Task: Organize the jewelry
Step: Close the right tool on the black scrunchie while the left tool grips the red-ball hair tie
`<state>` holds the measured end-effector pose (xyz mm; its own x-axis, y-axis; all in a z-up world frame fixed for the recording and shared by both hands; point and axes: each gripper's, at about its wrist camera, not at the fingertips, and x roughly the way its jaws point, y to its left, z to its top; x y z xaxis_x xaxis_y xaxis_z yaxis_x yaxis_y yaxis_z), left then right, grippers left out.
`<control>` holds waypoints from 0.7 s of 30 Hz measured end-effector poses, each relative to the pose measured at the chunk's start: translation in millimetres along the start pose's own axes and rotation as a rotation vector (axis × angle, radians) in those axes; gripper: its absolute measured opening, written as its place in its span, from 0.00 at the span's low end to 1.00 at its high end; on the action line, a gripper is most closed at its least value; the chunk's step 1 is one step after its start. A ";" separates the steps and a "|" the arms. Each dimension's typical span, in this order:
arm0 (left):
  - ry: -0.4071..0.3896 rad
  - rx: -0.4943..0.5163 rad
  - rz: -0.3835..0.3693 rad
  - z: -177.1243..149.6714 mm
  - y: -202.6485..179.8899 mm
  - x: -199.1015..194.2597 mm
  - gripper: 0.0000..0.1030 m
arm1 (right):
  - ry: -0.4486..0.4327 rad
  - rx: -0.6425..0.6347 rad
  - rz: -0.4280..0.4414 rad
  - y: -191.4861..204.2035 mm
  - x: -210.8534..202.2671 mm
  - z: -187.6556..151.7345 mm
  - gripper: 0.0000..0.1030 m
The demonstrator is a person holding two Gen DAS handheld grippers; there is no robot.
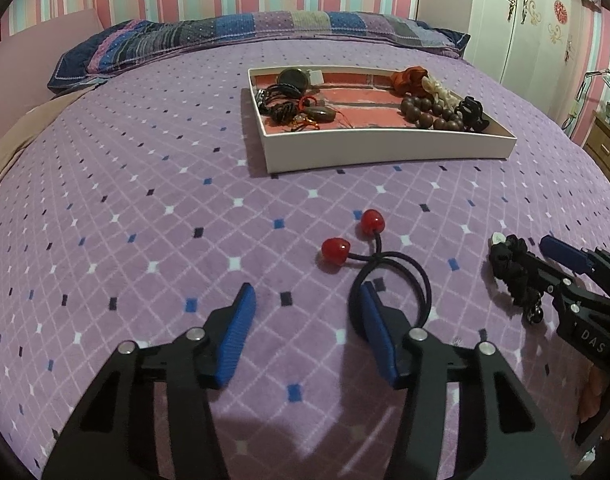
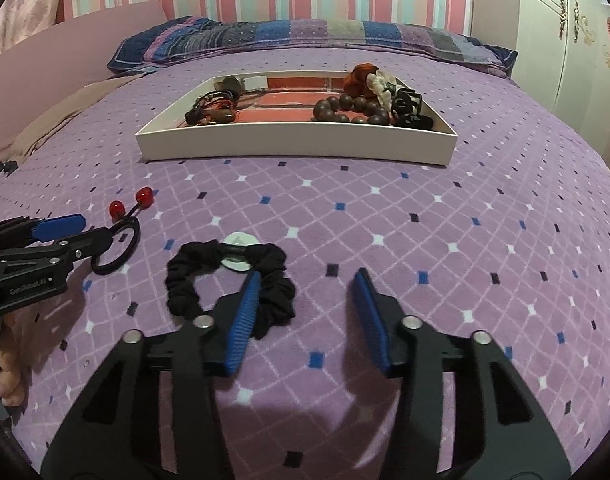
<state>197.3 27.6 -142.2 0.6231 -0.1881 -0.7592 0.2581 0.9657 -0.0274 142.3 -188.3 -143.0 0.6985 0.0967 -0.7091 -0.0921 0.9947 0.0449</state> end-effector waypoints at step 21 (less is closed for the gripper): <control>-0.006 0.001 0.020 3.6 -1.8 1.5 0.16 | -0.010 -0.012 0.045 3.3 -0.8 0.9 0.11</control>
<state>200.4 24.9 -140.9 0.6326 -0.1694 -0.7557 0.2458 0.9693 -0.0115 142.1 -185.1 -141.6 0.7004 0.1422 -0.6994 -0.1324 0.9888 0.0684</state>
